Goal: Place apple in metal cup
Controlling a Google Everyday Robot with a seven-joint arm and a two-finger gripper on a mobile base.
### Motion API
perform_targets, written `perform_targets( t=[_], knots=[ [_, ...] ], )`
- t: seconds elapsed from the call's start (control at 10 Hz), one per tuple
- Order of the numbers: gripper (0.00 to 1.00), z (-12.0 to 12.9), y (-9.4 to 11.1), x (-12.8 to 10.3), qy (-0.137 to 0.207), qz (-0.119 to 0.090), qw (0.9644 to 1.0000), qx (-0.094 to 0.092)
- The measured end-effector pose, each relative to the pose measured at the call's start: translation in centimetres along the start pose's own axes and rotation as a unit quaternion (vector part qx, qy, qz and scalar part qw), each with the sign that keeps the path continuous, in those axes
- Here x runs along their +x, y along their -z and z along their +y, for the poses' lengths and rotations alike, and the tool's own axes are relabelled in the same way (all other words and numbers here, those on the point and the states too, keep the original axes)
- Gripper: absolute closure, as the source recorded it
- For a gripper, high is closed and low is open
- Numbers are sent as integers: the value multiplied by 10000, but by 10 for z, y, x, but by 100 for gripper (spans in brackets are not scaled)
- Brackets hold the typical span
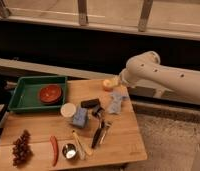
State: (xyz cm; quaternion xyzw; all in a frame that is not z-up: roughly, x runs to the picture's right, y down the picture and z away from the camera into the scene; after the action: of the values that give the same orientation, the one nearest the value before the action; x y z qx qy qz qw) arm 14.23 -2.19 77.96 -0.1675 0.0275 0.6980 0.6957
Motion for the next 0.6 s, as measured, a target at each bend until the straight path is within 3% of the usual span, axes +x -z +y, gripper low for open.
perform_targets(
  t=[0.3, 0.6],
  knots=[
    [20, -5, -7, -1, -70, -12, 10000, -58],
    [20, 6, -38, -31, 44, -152, 9996, -232]
  ],
)
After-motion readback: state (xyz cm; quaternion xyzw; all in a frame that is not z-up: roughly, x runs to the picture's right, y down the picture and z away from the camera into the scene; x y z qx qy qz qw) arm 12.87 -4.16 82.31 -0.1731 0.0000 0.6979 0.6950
